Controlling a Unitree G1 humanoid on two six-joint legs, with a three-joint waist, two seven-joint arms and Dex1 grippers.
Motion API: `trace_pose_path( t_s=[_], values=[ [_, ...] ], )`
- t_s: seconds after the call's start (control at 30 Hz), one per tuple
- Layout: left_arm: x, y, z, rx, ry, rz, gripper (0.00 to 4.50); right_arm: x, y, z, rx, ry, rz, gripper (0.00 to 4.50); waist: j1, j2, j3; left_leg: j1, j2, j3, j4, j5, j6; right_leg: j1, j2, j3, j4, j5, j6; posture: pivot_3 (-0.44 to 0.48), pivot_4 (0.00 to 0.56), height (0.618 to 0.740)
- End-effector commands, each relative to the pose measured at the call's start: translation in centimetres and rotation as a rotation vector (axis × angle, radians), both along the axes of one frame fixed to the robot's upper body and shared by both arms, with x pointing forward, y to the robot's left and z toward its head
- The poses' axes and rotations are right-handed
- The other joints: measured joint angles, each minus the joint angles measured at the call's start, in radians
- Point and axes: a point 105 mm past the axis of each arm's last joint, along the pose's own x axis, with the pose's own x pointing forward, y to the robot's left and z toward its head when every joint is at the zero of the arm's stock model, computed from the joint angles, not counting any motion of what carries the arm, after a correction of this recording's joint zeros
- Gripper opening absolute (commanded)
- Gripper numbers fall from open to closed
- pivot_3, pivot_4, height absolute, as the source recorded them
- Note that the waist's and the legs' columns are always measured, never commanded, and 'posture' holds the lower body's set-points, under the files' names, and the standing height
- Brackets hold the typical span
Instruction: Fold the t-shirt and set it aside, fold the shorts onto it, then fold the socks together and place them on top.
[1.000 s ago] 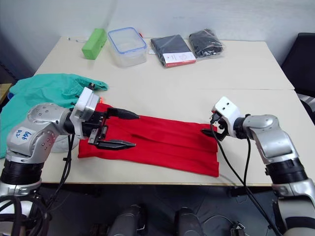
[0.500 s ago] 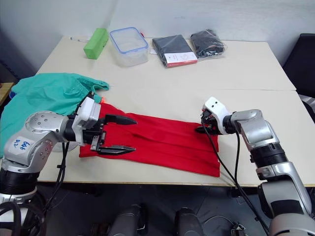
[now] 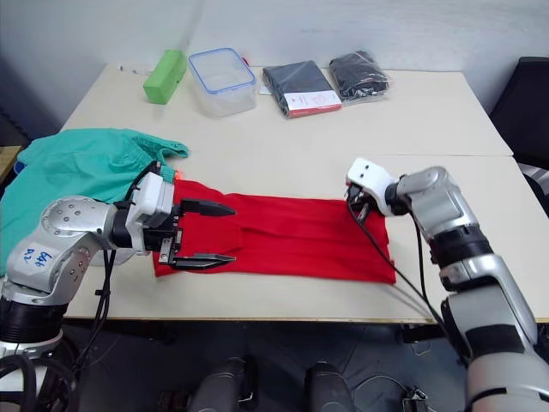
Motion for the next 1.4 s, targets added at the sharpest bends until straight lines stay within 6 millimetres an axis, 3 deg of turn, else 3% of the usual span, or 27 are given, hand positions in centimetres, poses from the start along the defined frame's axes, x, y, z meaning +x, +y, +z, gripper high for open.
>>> trace_pose_path(
  t_s=[0.03,0.13,0.3,0.4,0.6,0.7,0.8,0.97,1.07,1.17,1.4],
  values=[
    [0.1,-0.1,0.5,0.001,-0.043,-0.001,4.50,1.7,0.7,1.3,-0.042,-0.086,0.015,0.02,-0.003,0.000,0.000,0.000,0.000,0.000,0.000,0.000,0.000,0.000,0.000,0.000,0.001,0.000,0.000,0.000,0.150,0.740],
    [0.3,-0.3,0.5,-0.005,-0.048,0.007,4.50,2.9,1.8,1.4,-0.044,-0.132,-0.003,0.02,-0.007,0.000,0.000,0.000,0.000,-0.001,-0.001,0.000,-0.001,-0.001,0.000,-0.001,0.001,0.000,0.000,0.000,0.150,0.740],
    [1.3,0.2,0.1,-0.009,-0.036,0.060,4.50,3.5,1.8,1.4,-0.005,-0.170,-0.052,0.02,-0.010,0.000,0.000,-0.001,0.000,-0.002,-0.002,0.000,-0.001,-0.001,0.000,-0.002,0.003,0.000,0.000,0.000,0.150,0.740],
    [2.0,0.7,-0.2,0.015,-0.030,0.085,4.50,3.5,1.5,2.1,0.040,-0.194,-0.059,0.59,-0.013,0.001,0.001,-0.001,0.000,-0.002,-0.001,0.000,-0.001,0.000,0.000,-0.001,0.003,0.000,0.000,0.000,0.150,0.740],
    [4.4,2.4,-0.1,0.078,-0.018,0.108,4.50,1.9,-0.7,4.5,0.196,-0.251,-0.092,2.58,-0.008,0.003,0.003,-0.001,0.000,-0.002,-0.001,0.000,-0.001,-0.001,0.000,-0.002,0.003,0.000,0.000,0.000,0.150,0.740],
    [6.7,3.4,0.0,0.122,-0.030,0.143,4.50,-1.7,-1.8,5.1,0.314,-0.225,-0.150,3.57,0.012,0.003,0.003,-0.001,0.000,-0.003,-0.001,-0.001,-0.001,-0.001,0.001,-0.002,0.003,0.000,0.000,0.000,0.150,0.740],
    [8.9,4.2,0.4,0.160,-0.032,0.159,4.50,-6.7,-2.5,4.4,0.400,-0.145,-0.233,4.48,0.031,0.003,0.003,-0.003,0.000,-0.004,-0.002,-0.001,-0.001,-0.002,0.002,-0.003,0.004,0.000,0.000,0.000,0.150,0.740],
    [11.7,4.9,0.4,0.226,-0.030,0.196,4.50,-13.1,-2.8,2.4,0.469,-0.025,-0.374,4.48,0.035,0.004,0.003,-0.005,-0.001,0.000,0.000,0.000,0.000,-0.005,0.002,-0.003,0.002,0.000,0.000,0.000,0.150,0.740],
    [13.0,4.6,0.1,0.270,-0.048,0.231,4.50,-15.7,-2.4,0.8,0.543,0.054,-0.456,4.48,0.035,0.002,0.002,-0.007,-0.001,0.001,0.000,0.000,0.001,-0.007,0.001,-0.002,0.002,0.000,0.000,0.000,0.150,0.740],
    [13.9,4.5,-0.8,0.326,-0.051,0.280,4.50,-16.9,-2.5,-1.1,0.671,0.093,-0.562,4.48,0.034,0.001,0.002,-0.011,-0.001,0.001,0.001,0.000,0.001,-0.012,0.000,-0.001,0.004,0.000,0.000,0.000,0.150,0.740],
    [14.7,4.6,-1.9,0.400,-0.058,0.338,4.50,-17.5,-2.1,-4.5,0.843,0.173,-0.717,4.48,0.033,0.001,0.002,-0.018,-0.002,0.001,0.005,0.001,0.001,-0.025,0.001,-0.003,0.019,0.000,0.001,0.000,0.150,0.740]
  ],
)
